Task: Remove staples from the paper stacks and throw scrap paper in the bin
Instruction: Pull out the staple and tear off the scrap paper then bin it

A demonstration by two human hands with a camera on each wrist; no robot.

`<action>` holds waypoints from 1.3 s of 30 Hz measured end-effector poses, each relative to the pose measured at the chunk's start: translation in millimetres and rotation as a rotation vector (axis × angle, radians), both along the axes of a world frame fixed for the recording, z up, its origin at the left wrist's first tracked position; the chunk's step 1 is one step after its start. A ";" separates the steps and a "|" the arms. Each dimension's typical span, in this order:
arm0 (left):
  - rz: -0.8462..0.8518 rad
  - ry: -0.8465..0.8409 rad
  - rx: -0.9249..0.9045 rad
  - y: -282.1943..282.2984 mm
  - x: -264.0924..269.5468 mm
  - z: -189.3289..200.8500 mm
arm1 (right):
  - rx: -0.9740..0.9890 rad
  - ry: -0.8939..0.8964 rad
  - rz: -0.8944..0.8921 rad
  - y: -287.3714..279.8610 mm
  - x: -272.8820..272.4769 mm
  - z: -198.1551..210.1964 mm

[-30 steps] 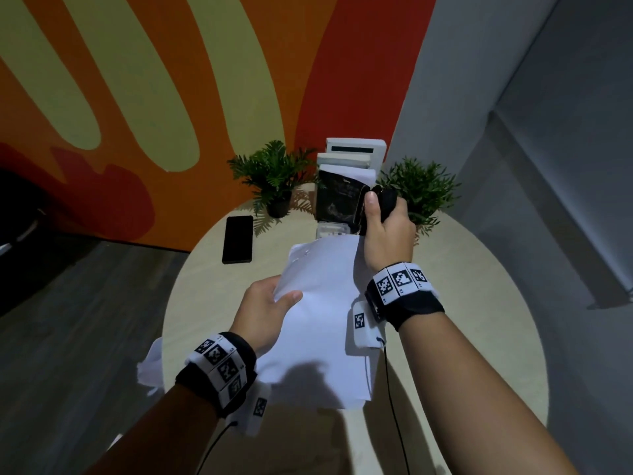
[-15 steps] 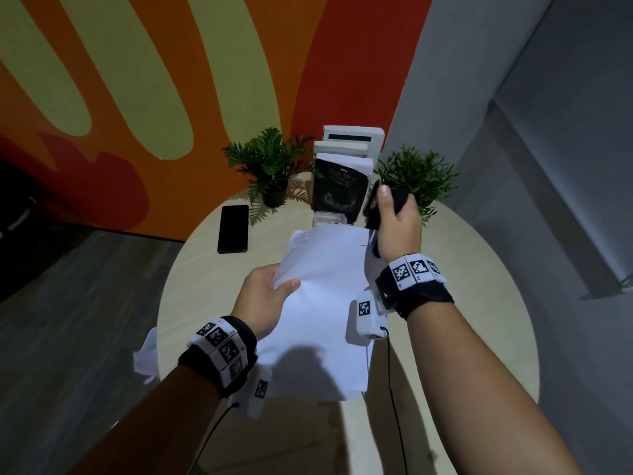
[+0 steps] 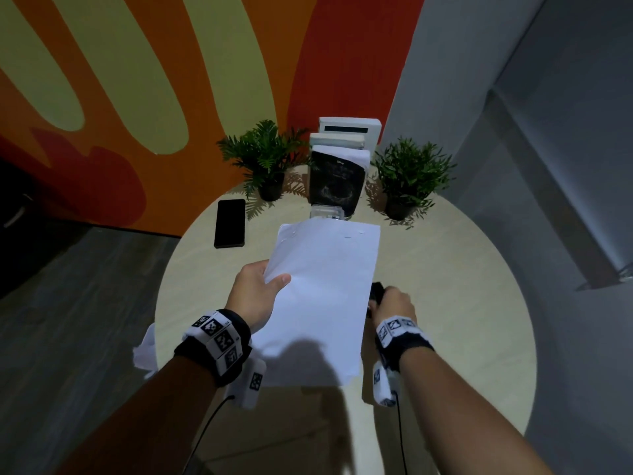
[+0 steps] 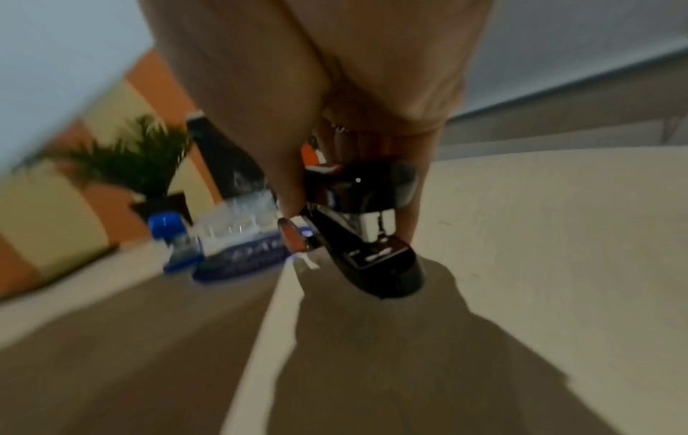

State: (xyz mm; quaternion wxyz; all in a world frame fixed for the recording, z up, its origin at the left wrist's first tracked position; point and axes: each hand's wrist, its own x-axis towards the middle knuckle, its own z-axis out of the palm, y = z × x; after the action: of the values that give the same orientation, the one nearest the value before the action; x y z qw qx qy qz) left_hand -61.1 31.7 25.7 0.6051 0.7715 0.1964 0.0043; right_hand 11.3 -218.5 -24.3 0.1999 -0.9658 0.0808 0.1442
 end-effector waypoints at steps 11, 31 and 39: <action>-0.004 -0.005 -0.065 3.2 -9.7 9.6 | 0.378 -0.398 -0.116 1.0 16.6 53.6; 0.354 -0.493 0.085 -17.6 -0.2 82.9 | 0.490 -1.190 0.510 23.9 -22.3 165.2; 0.252 -0.548 0.166 -12.0 -9.8 78.1 | 0.777 -1.097 0.476 20.9 -17.0 186.9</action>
State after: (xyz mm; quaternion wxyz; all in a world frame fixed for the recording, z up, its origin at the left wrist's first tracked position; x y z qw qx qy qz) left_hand -70.9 19.7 103.8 0.5652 0.7580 0.1189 0.3031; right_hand -5.7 -197.6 162.6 0.5047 -0.7494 -0.3016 -0.3046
